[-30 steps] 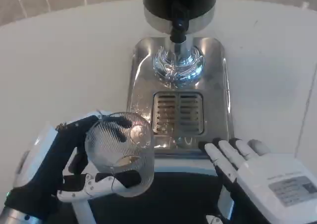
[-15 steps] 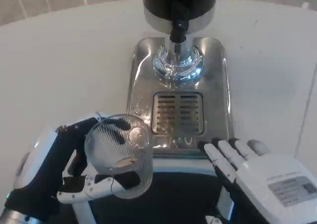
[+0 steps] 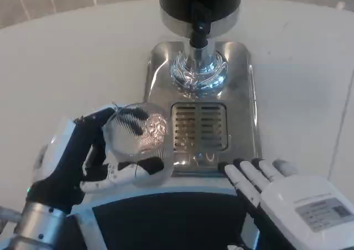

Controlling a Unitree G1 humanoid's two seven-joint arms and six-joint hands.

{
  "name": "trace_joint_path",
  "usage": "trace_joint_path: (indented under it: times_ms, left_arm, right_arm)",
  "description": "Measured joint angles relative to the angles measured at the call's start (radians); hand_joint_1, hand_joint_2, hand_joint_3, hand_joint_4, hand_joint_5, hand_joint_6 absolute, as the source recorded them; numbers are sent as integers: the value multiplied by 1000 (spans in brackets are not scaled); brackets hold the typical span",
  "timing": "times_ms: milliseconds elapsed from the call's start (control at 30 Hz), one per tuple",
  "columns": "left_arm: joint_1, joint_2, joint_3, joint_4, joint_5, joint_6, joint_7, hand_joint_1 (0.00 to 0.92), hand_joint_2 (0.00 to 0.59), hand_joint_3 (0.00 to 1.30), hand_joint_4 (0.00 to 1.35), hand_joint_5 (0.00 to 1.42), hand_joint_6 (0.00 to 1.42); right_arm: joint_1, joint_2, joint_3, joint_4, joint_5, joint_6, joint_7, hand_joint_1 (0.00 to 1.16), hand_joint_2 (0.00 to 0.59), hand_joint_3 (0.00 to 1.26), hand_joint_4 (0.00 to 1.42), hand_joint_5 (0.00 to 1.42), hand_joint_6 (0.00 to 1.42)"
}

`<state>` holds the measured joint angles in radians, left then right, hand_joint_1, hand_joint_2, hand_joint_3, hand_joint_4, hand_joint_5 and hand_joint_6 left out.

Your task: Grasp the cup under the faucet to collect the drink, then remove the cup.

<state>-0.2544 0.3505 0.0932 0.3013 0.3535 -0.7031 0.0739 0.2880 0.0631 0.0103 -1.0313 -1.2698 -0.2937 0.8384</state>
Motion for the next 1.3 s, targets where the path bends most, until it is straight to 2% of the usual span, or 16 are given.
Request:
trace_joint_path:
  times_ms: [433,567,833,1033,1167,1233,1300]
  left_arm:
    - [-242,-21,-99,325,92,-7,150,589,44,993,1172,1424,1424]
    - [-315,-41,-137,426,124,-5,202,589,44,993,1172,1424,1424]
    - [-455,-70,-200,608,151,-3,296,589,44,993,1172,1424,1424]
    - [-552,-110,-234,729,167,18,372,589,40,991,1147,1407,1424]
    - [-609,-137,-260,792,173,48,423,564,2,906,1032,1288,1398]
    - [-627,-143,-274,808,176,54,429,533,0,794,869,1165,1346]
    - [-643,-148,-291,822,179,54,432,448,31,643,650,984,1273]
  right_arm:
    - [-1,1,-12,-1,-3,-2,24,239,557,0,0,0,0]
    - [-8,1,-16,-1,-4,-2,41,236,557,0,0,0,0]
    - [-29,0,-42,-1,2,3,77,232,558,0,0,0,0]
    - [-47,0,-82,-1,33,7,110,230,558,0,0,0,0]
    - [-53,-1,-108,-1,49,6,124,228,558,0,0,0,0]
    - [-56,-1,-114,-1,53,6,129,228,558,0,0,0,0]
    - [-62,0,-122,-1,55,3,131,227,558,0,0,0,0]
